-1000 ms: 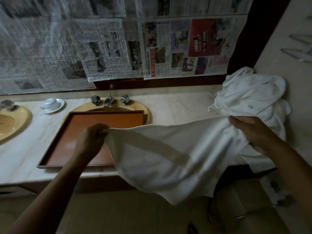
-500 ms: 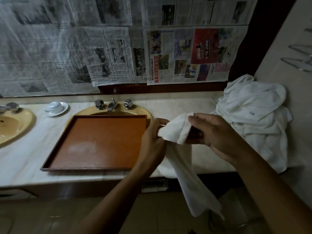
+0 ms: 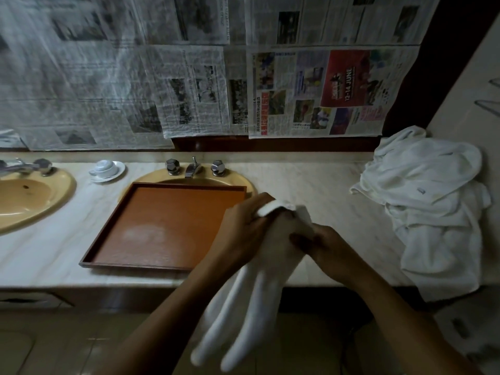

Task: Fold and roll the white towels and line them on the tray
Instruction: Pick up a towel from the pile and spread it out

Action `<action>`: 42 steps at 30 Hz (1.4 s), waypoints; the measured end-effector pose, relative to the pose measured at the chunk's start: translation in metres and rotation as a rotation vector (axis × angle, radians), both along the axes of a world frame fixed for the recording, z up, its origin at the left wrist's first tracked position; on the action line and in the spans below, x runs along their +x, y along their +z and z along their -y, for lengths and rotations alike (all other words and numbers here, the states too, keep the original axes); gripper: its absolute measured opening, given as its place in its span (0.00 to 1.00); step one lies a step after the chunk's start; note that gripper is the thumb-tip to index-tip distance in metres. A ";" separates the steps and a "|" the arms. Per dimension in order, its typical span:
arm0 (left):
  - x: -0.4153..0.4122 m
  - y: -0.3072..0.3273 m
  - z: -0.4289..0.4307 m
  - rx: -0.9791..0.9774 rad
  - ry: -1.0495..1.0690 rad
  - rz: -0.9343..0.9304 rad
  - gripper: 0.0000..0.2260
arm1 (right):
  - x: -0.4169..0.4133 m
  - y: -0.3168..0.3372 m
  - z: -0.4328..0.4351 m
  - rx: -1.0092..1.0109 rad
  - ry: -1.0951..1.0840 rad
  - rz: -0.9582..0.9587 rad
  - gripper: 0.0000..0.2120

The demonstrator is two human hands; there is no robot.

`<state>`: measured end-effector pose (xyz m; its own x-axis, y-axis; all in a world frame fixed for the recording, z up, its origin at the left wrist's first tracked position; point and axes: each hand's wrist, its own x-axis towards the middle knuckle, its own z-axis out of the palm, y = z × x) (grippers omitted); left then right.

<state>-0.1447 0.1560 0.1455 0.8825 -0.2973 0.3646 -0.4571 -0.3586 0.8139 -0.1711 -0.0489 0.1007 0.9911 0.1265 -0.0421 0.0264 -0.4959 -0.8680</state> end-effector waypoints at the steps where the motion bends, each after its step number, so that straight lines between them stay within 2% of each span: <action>1: 0.006 0.001 -0.007 0.017 0.034 0.011 0.06 | 0.002 0.000 0.000 0.055 -0.007 0.027 0.20; 3: 0.015 0.003 -0.020 0.043 0.060 0.037 0.12 | 0.004 0.001 -0.004 0.095 -0.028 0.089 0.26; 6: 0.021 0.004 -0.029 -0.068 0.097 -0.020 0.11 | 0.005 0.007 -0.012 0.160 -0.051 0.134 0.20; 8: 0.023 0.005 -0.029 -0.169 0.128 -0.102 0.11 | 0.004 0.011 -0.011 0.149 0.014 0.045 0.17; 10: 0.025 0.005 -0.031 -0.249 0.176 -0.159 0.11 | 0.003 0.009 -0.006 0.005 0.098 -0.080 0.19; 13: 0.032 0.001 -0.040 -0.343 0.245 -0.211 0.11 | -0.001 -0.019 0.017 -0.336 0.131 -0.259 0.20; 16: 0.041 -0.017 -0.052 -0.331 0.276 -0.266 0.13 | -0.009 -0.056 0.062 -0.464 0.087 -0.369 0.20; 19: 0.044 -0.041 -0.058 -0.300 0.339 -0.368 0.14 | -0.020 -0.073 0.104 -0.545 -0.026 -0.399 0.31; 22: 0.045 -0.065 -0.060 -0.268 0.346 -0.437 0.15 | -0.028 -0.082 0.151 -0.527 -0.166 -0.386 0.54; 23: 0.046 -0.073 -0.062 -0.268 0.339 -0.467 0.16 | -0.028 -0.083 0.165 -0.530 -0.190 -0.391 0.58; 24: 0.048 -0.082 -0.061 -0.259 0.332 -0.491 0.16 | -0.029 -0.080 0.178 -0.538 -0.206 -0.406 0.54; 27: 0.051 -0.100 -0.059 -0.227 0.303 -0.503 0.17 | -0.023 -0.077 0.221 -0.602 -0.277 -0.359 0.23; 30: 0.056 -0.111 -0.048 -0.188 0.246 -0.487 0.12 | -0.011 -0.073 0.253 -0.591 -0.363 -0.213 0.06; 33: 0.071 -0.118 -0.033 -0.178 0.221 -0.490 0.10 | 0.011 -0.076 0.276 -0.620 -0.409 -0.143 0.09; 36: 0.090 -0.120 -0.015 -0.178 0.231 -0.472 0.07 | 0.043 -0.068 0.297 -0.615 -0.432 -0.062 0.07; 38: 0.105 -0.121 0.000 -0.175 0.262 -0.465 0.06 | 0.068 -0.059 0.320 -0.592 -0.474 -0.067 0.12; 40: 0.123 -0.122 0.010 -0.163 0.290 -0.455 0.05 | 0.094 -0.050 0.340 -0.595 -0.440 -0.084 0.14; 42: 0.142 -0.126 0.020 -0.152 0.322 -0.443 0.05 | 0.118 -0.043 0.360 -0.635 -0.346 -0.089 0.10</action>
